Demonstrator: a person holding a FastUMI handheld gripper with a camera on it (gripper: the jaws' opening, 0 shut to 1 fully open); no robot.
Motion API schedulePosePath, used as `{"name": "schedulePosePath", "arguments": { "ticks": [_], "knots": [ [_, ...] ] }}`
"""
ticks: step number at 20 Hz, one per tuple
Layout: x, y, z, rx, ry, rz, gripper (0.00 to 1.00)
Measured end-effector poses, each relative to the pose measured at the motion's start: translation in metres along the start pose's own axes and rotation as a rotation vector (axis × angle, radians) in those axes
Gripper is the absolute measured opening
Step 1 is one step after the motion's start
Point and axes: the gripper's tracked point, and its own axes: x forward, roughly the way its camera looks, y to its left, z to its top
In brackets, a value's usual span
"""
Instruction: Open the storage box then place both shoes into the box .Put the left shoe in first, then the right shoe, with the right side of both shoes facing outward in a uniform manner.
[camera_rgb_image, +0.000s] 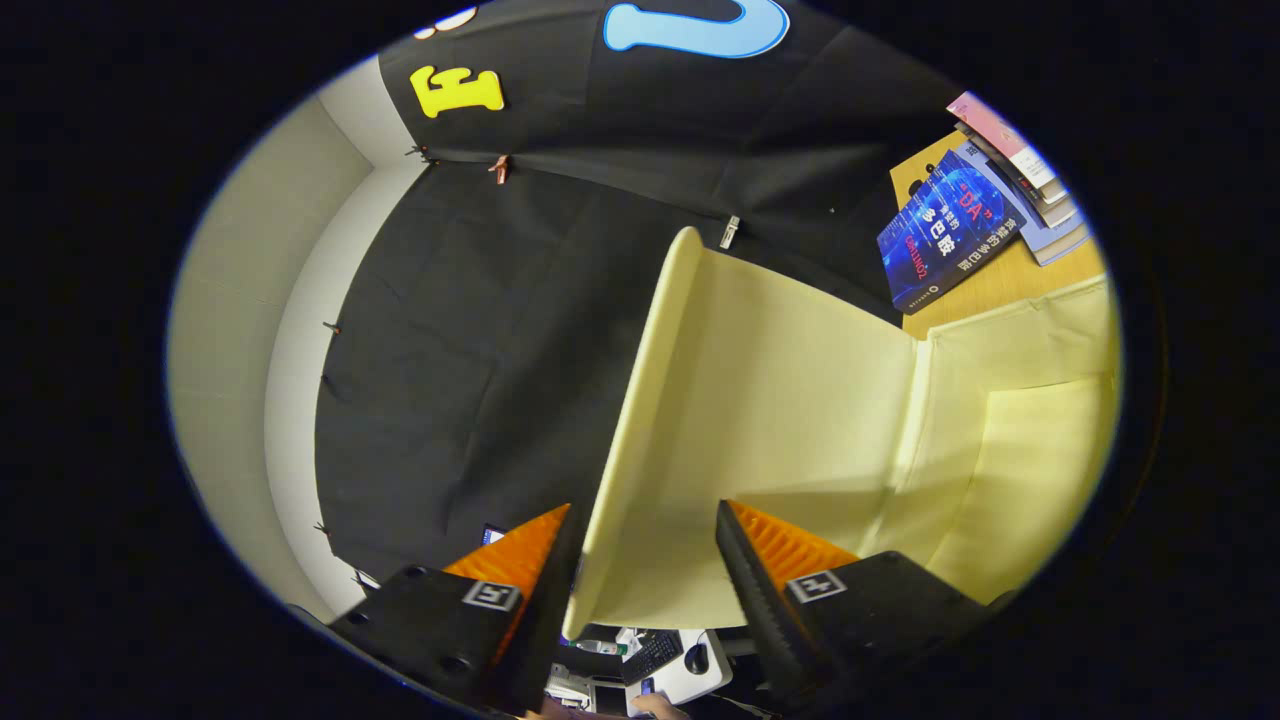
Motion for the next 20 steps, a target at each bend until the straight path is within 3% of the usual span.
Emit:
{"name": "schedulePosePath", "arguments": {
  "ticks": [1,5,10,15,20],
  "knots": [
    [0.001,-0.002,-0.001,-0.002,0.000,-0.007,0.90],
    [-0.008,-0.003,0.003,-0.004,-0.008,-0.018,0.90],
    [-0.057,-0.013,0.015,-0.026,-0.038,-0.061,0.90],
    [-0.135,-0.035,0.029,-0.068,-0.104,-0.173,0.90],
    [-0.228,-0.067,0.036,-0.115,-0.173,-0.340,0.91]
  ]
}}
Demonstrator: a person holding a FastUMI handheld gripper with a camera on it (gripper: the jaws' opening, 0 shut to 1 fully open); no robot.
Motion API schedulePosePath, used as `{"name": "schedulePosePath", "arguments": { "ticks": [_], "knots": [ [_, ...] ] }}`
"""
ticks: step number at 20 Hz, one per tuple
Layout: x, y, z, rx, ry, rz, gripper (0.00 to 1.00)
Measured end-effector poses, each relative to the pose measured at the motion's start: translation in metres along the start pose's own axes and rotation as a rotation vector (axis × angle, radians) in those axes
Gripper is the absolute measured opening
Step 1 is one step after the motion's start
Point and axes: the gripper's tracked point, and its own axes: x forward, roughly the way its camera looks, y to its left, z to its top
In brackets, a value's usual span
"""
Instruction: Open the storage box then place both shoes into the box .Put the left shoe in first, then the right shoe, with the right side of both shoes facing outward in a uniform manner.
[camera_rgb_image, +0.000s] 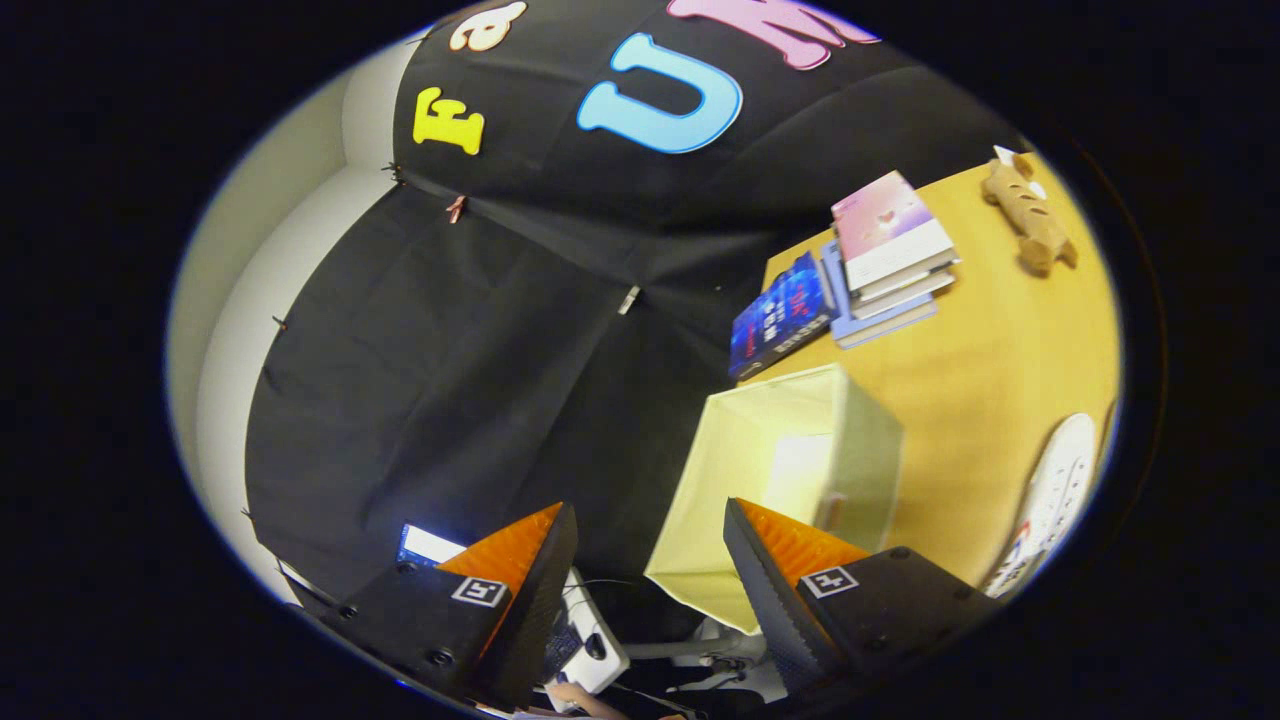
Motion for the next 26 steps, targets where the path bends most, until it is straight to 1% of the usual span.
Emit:
{"name": "schedulePosePath", "arguments": {
  "ticks": [2,4,6,9,11,15,18,21,25,26],
  "knots": [
    [-0.025,-0.031,-0.001,-0.008,-0.006,-0.092,0.90],
    [-0.050,-0.069,-0.006,-0.018,0.010,-0.202,0.91],
    [-0.073,-0.098,-0.011,0.001,0.017,-0.300,0.91],
    [-0.099,-0.134,-0.022,0.061,0.026,-0.384,0.91],
    [-0.110,-0.164,-0.033,0.075,0.049,-0.450,0.91],
    [-0.129,-0.226,-0.056,-0.004,0.146,-0.640,0.91],
    [-0.123,-0.248,-0.066,-0.039,0.196,-0.693,0.90],
    [-0.115,-0.268,-0.070,-0.063,0.225,-0.743,0.87],
    [-0.108,-0.294,-0.072,-0.073,0.233,-0.817,0.79],
    [-0.106,-0.300,-0.074,-0.071,0.237,-0.827,0.79]
  ]
}}
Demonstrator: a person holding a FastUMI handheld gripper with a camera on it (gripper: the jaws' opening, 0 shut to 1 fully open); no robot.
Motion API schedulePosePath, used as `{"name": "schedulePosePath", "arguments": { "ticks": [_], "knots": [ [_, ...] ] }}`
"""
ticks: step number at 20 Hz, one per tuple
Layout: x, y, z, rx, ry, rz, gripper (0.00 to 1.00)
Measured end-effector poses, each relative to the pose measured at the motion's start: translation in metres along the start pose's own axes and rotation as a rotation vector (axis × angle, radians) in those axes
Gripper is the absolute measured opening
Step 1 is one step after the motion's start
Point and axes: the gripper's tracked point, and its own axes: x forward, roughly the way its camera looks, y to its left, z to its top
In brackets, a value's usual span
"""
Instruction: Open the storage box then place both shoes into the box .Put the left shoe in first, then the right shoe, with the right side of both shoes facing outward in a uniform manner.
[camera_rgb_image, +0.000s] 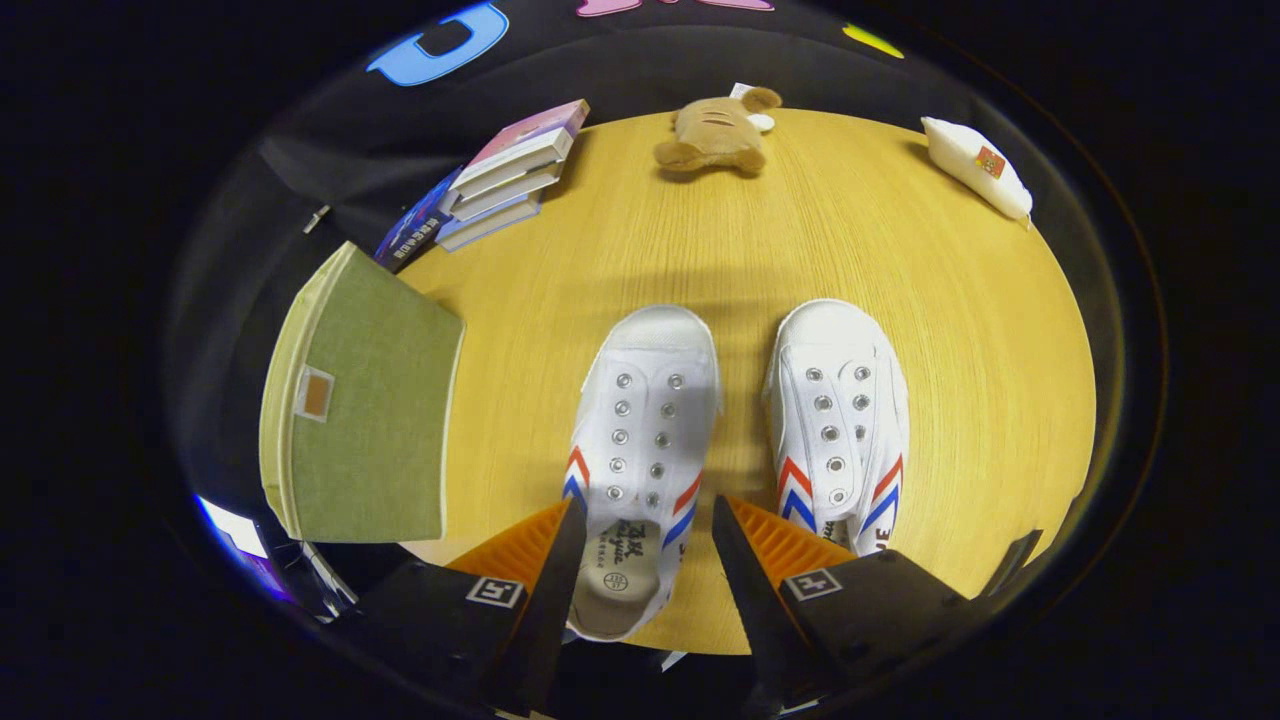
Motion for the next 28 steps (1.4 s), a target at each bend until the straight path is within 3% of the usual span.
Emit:
{"name": "schedulePosePath", "arguments": {
  "ticks": [4,7,9,11,12,17,21,28],
  "knots": [
    [0.018,-0.002,-0.006,-0.006,0.011,-0.024,0.72],
    [0.026,0.000,-0.009,-0.010,0.010,-0.036,0.54],
    [0.024,-0.010,-0.006,-0.006,0.008,-0.074,0.48],
    [0.021,-0.009,-0.007,0.055,0.008,-0.053,0.11],
    [0.019,-0.008,-0.007,0.085,0.005,-0.030,0.08],
    [0.002,-0.012,-0.008,0.115,-0.007,-0.032,0.07],
    [-0.023,-0.001,0.004,0.169,-0.029,0.019,0.07],
    [-0.095,0.065,0.052,0.102,-0.115,0.129,0.07]
  ]
}}
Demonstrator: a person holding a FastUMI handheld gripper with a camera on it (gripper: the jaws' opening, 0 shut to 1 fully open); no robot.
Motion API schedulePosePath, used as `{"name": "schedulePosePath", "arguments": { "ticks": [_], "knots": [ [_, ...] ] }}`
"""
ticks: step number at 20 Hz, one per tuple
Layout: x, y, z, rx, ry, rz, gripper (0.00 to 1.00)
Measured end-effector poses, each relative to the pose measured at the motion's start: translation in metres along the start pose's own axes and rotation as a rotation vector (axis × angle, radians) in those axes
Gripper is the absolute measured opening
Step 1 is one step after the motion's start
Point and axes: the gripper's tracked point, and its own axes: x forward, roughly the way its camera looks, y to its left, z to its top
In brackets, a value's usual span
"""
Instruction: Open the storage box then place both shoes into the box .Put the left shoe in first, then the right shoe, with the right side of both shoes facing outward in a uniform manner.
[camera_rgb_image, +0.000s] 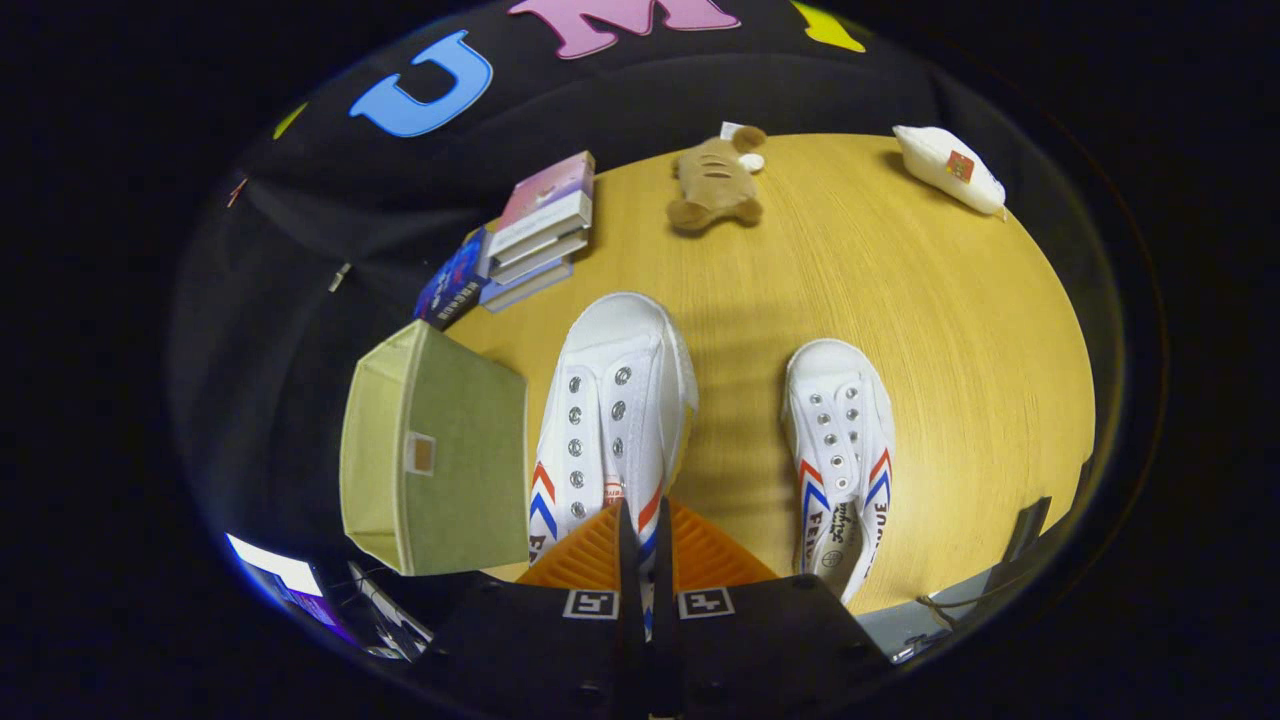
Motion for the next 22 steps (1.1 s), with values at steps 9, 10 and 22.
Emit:
{"name": "schedulePosePath", "arguments": {
  "ticks": [9,10,22],
  "knots": [
    [-0.029,0.146,0.031,-0.036,-0.022,0.199,0.07],
    [-0.025,0.160,0.030,-0.042,-0.014,0.209,0.06],
    [0.082,0.261,-0.025,-0.073,0.133,0.113,0.07]
  ]
}}
